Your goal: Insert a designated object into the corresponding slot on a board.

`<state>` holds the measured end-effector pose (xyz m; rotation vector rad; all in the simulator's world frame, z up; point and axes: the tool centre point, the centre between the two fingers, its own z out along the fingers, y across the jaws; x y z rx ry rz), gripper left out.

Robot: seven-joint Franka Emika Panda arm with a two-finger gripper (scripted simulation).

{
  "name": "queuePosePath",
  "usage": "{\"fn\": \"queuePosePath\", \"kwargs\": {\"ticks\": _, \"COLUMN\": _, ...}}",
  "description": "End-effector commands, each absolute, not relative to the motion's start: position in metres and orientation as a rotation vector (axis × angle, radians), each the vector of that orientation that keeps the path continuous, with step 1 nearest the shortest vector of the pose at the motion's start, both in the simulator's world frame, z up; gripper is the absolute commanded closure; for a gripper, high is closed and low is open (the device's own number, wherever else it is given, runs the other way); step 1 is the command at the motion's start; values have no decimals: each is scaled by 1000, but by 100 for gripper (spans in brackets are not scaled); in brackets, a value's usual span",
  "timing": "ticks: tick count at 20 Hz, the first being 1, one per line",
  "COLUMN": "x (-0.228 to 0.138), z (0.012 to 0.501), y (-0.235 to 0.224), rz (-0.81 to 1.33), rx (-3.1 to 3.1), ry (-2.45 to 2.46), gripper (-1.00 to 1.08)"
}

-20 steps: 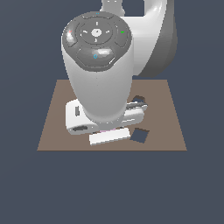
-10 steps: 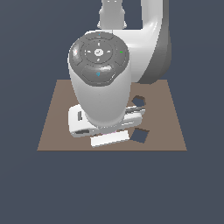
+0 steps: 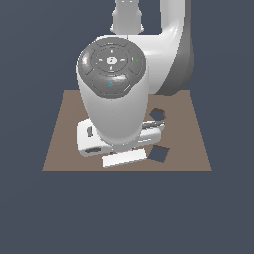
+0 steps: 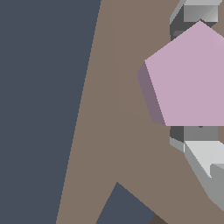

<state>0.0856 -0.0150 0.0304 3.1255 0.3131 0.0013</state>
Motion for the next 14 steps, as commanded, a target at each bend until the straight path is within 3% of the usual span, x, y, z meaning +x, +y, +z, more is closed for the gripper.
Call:
{"fn": "queuePosePath", "kwargs": {"ticks": 1, "x": 86, "z": 30, "y": -15, "rz": 1, "rx": 3126, "ry": 313, "gripper": 108}}
{"fn": "queuePosePath", "kwargs": {"ticks": 14, "x": 87, "z": 33, "y": -10, "rz": -1, "rx": 3116, "ry": 398, "gripper": 108}}
